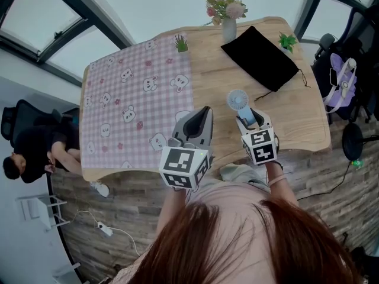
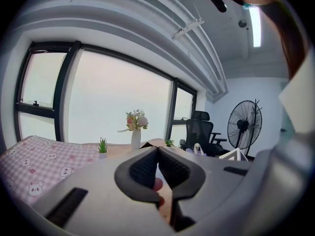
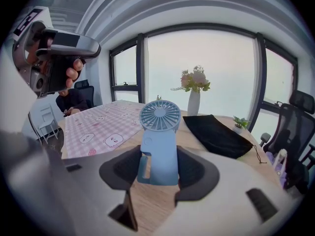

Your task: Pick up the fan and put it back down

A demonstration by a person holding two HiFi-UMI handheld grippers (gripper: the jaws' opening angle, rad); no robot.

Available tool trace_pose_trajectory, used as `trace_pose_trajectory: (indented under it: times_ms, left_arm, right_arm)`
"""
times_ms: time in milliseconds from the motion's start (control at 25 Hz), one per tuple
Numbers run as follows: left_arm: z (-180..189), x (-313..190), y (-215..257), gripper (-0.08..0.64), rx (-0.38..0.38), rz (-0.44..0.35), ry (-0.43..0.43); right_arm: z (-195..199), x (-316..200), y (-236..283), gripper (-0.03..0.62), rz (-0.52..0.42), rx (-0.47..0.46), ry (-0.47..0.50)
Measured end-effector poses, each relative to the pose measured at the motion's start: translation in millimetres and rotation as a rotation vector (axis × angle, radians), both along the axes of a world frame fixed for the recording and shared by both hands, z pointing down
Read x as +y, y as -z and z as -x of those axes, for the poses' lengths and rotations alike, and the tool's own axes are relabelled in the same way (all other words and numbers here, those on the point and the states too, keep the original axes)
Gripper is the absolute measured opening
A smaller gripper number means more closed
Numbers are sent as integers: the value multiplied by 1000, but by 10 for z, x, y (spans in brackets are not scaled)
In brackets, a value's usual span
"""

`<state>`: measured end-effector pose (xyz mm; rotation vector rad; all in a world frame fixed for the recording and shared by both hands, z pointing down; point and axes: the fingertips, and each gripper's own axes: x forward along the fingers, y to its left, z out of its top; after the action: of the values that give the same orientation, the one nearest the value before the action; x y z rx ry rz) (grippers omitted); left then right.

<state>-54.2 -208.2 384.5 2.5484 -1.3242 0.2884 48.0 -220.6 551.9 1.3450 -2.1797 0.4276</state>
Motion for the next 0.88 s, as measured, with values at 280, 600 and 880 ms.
trace_pose_trajectory:
  times_ms: [280,600,880]
  left_arm:
    - [19,108,74,14,2,-18,-1]
    - [18,282,153,14,7,-44,-10]
    - [22,383,209,14,13,-56,-17]
  right_arm:
    - [-51,97,210,212,-46,-3,-20]
    - [-103,263,502,212,-110,-27,-43]
    - [-98,396,743,212,-151,-39,-47]
